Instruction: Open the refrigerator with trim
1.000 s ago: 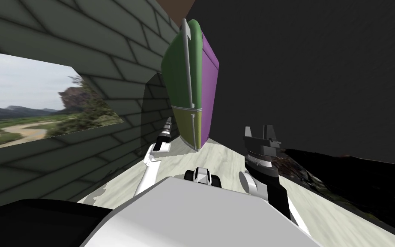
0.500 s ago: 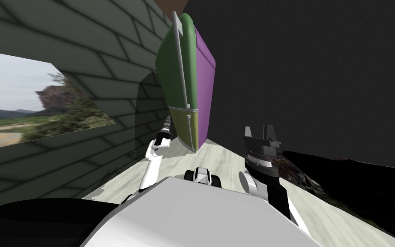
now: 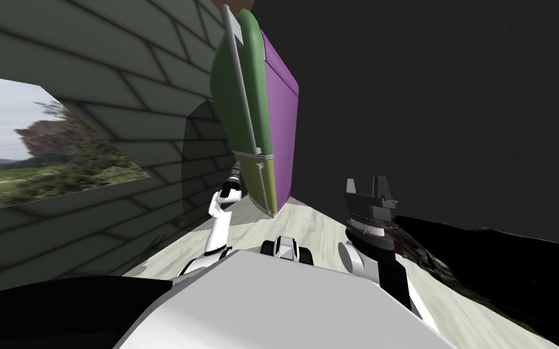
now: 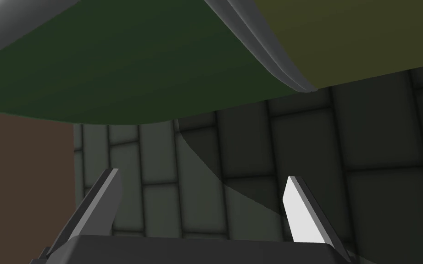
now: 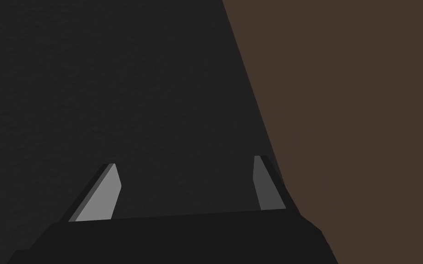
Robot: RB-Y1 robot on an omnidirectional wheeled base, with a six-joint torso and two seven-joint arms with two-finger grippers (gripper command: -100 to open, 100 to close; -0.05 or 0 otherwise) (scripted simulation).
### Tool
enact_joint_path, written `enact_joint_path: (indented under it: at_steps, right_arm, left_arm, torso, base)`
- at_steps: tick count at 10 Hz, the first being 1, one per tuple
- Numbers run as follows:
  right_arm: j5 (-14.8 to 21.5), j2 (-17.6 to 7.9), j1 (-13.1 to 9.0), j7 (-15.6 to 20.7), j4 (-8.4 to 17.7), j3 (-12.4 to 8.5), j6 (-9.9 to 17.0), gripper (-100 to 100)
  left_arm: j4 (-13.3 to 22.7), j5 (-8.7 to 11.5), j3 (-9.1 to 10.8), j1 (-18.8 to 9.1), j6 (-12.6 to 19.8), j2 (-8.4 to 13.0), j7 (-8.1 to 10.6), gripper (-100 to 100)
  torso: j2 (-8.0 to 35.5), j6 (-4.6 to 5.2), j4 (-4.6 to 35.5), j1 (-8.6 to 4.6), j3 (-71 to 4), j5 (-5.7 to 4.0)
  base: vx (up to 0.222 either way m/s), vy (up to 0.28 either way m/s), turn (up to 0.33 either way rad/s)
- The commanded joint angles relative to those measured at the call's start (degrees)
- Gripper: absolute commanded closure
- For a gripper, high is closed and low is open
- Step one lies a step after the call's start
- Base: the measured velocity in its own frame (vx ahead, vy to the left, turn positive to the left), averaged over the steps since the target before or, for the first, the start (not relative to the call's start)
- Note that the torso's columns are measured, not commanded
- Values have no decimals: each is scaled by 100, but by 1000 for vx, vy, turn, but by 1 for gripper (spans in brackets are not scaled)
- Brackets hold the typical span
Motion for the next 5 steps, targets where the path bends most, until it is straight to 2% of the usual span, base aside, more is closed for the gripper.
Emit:
enact_joint_path:
  at_steps: [1, 2, 3, 5]
  right_arm:
    - [0, 0, 0, 0, 0, 0, 0, 0]
    - [0, 0, 0, 0, 0, 0, 0, 0]
    - [0, 0, 0, 0, 0, 0, 0, 0]
    - [0, 0, 0, 0, 0, 0, 0, 0]
  left_arm:
    - [288, -89, 152, -456, 401, 40, -134, -100]
    - [435, -115, 213, -641, 553, 68, -188, -100]
    - [435, -115, 213, -714, 553, 68, -188, -100]
    - [733, -151, 315, -1104, 830, 123, -289, -100]
  torso:
    - [2, 1, 2, 1, 2, 1]
    - [-4, 1, 0, -15, -2, -3]
    - [-4, 1, -1, -21, -2, -6]
    - [1, 0, 1, 8, 1, 3]
  base:
    - [63, -118, -24]
    - [53, -140, -14]
    - [36, -88, -2]
    - [34, -75, -9]
